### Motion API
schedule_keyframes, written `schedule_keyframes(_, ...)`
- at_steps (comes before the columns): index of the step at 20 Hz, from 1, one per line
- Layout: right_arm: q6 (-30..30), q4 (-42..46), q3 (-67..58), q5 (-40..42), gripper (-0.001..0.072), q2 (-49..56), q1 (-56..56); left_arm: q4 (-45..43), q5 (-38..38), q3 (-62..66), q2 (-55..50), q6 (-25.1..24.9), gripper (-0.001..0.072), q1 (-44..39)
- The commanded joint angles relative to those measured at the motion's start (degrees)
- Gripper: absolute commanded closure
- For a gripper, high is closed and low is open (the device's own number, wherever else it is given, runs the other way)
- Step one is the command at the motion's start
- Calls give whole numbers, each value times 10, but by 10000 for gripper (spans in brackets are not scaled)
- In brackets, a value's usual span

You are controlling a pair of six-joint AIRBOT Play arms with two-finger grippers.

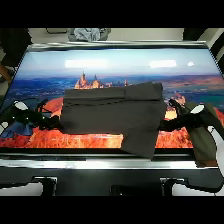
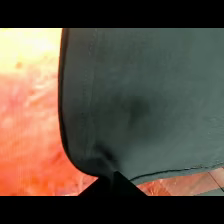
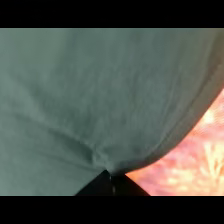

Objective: Fold the shirts.

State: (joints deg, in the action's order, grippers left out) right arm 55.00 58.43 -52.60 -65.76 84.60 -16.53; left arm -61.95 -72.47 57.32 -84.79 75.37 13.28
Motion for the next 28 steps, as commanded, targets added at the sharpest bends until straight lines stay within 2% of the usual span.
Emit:
schedule_keyframes(1, -25, -21, -20, 21, 667, -2, -2, 0, -1, 26, 13, -4, 676, 2)
schedule_keyframes(4, -89, 3, -147, -12, 667, -82, -2, 0, 14, 152, 93, -3, 678, 1)
schedule_keyframes(7, -105, 58, -344, -13, 667, -197, -2, 0, 42, 359, 202, 39, 677, 1)
schedule_keyframes(10, -97, 150, -518, 26, 666, -323, -2, 0, 103, 529, 293, 63, 677, 1)
schedule_keyframes(13, -82, 194, -559, 74, 667, -431, -2, 0, 119, 575, 373, 74, 677, 1)
schedule_keyframes(16, -32, 249, -559, 66, 667, -489, -2, -21, 103, 575, 418, 87, 677, 1)
schedule_keyframes(19, -27, 257, -559, 64, 667, -495, -2, -32, 90, 575, 430, 93, 677, 1)
schedule_keyframes(22, -27, 257, -559, 34, 667, -475, -2, -33, 42, 564, 416, 92, 677, 1)
schedule_keyframes(25, -29, 257, -558, -92, 667, -406, -2, -57, -5, 511, 380, 91, 677, 1)
schedule_keyframes(28, -33, 236, -554, -247, 667, -256, -2, -62, -15, 385, 313, 72, 677, 1)
